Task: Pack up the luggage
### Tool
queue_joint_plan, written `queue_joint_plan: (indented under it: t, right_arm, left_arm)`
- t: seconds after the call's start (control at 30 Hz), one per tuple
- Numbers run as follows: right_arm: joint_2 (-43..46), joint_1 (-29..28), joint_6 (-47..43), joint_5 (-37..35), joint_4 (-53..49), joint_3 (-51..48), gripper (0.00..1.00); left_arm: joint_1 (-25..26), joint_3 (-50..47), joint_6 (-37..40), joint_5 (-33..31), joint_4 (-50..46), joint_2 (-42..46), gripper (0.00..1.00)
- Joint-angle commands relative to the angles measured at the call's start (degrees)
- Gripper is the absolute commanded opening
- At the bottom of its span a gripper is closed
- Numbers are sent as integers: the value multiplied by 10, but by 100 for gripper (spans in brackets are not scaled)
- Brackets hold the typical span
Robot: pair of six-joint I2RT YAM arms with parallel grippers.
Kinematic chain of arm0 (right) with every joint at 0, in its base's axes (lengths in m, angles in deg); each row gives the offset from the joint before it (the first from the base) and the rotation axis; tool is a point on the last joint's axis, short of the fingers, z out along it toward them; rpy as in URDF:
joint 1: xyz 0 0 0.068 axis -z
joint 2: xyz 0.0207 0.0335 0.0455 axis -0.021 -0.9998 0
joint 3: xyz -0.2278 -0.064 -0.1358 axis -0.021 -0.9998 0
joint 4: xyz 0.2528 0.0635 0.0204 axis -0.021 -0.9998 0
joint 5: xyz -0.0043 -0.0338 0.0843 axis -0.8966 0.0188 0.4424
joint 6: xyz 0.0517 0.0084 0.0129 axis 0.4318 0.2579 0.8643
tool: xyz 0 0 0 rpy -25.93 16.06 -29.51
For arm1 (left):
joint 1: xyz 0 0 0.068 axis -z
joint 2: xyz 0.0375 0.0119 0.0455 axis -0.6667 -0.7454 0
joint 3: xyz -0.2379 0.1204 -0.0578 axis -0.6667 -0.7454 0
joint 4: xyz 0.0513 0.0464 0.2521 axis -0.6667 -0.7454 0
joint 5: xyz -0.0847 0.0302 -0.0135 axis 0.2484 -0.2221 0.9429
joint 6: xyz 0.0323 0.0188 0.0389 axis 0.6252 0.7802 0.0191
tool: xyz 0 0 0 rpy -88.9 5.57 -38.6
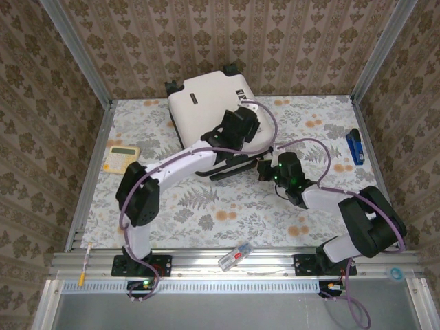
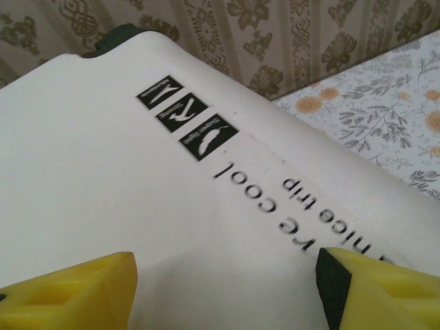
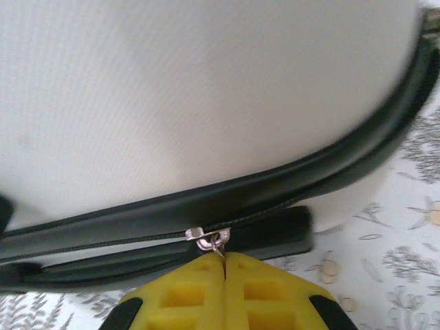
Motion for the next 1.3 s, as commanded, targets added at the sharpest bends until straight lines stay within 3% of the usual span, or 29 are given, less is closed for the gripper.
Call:
queue_joint_plan:
  t: [0.0, 0.1, 0.27, 0.47, 0.63, 0.83, 1.03, 1.27]
  right_arm:
    - [20, 30, 5, -67, -35, 11, 0]
    - [26, 20, 3, -30, -10, -1, 0]
    - [52, -45, -9, -15, 8, -23, 0]
    - [76, -122, 11, -21, 12, -45, 0]
    - [63, -143, 4, -14, 23, -48, 0]
    - [39, -143, -5, -9, 49, -43, 0]
    - [18, -143, -3, -18, 65, -48, 0]
    - [27, -143, -3, -23, 68, -56, 0]
  left_arm:
    - [-17, -84, 40, -20, -125, -35, 70]
    - [-19, -113, 47, -15, -119, -29, 69]
    - [-17, -160, 44, -7, -135, 7, 66]
    - [-27, -247, 27, -20, -178, 107, 65]
    - [-45, -263, 23, -18, -201, 187, 66]
    - [-22, -144, 28, 46, -162, 184, 76]
    - [11, 41, 30, 68, -185, 62, 80]
    - [23, 227, 23, 35, -260, -88, 81]
